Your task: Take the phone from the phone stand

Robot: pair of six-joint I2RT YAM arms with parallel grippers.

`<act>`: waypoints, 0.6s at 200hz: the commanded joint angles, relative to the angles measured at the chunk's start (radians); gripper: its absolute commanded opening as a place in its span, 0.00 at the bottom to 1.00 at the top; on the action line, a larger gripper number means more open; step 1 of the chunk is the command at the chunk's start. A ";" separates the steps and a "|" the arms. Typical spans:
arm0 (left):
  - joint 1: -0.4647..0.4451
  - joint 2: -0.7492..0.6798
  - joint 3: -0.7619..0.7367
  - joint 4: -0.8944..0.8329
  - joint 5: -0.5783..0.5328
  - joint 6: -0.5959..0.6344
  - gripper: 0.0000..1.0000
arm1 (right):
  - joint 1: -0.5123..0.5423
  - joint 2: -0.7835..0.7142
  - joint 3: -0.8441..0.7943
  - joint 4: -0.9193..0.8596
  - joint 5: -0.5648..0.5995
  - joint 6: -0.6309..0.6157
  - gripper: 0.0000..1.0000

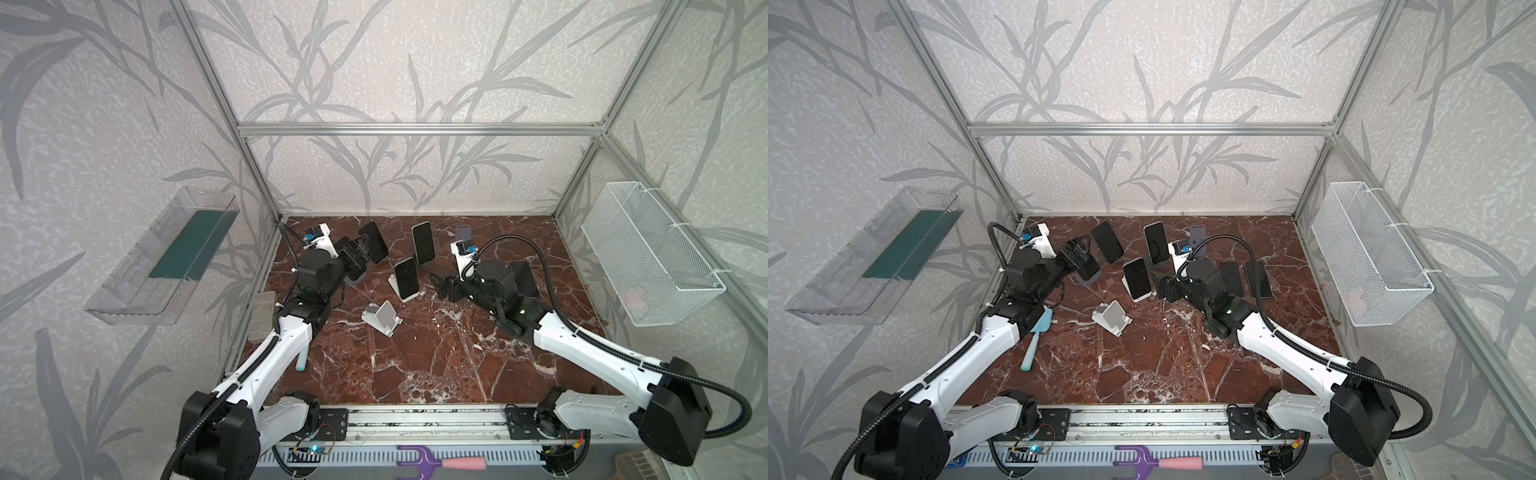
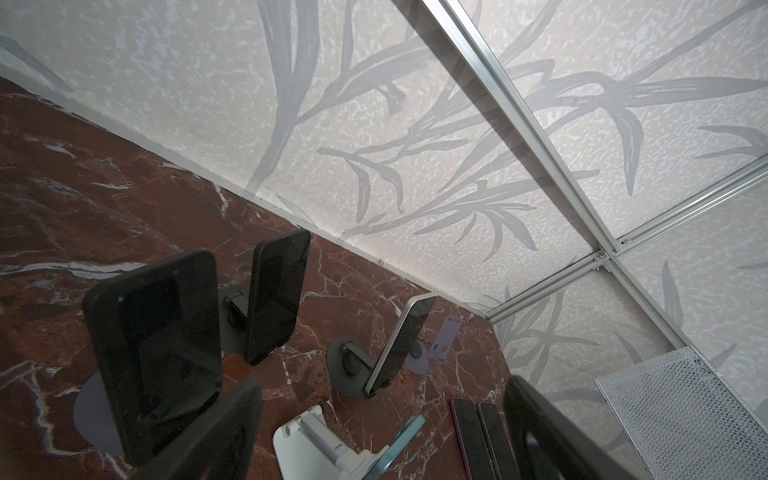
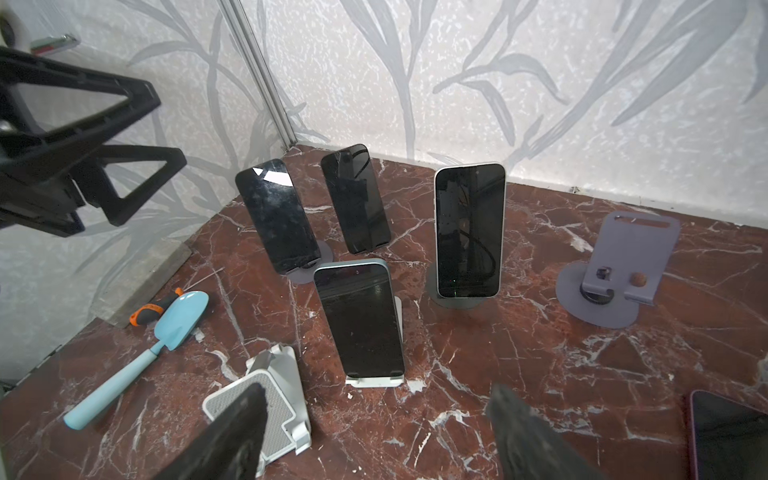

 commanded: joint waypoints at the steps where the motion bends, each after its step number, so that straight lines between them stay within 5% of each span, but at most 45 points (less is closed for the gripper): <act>1: -0.002 -0.003 0.005 0.000 0.008 -0.004 0.91 | 0.008 0.061 -0.001 0.094 -0.011 -0.043 0.83; 67: 0.015 0.015 0.018 0.074 0.148 -0.077 0.89 | 0.028 0.306 0.143 0.160 -0.020 -0.150 0.98; 120: 0.015 0.057 0.017 0.101 0.180 -0.102 0.88 | 0.034 0.459 0.239 0.212 -0.049 -0.147 0.99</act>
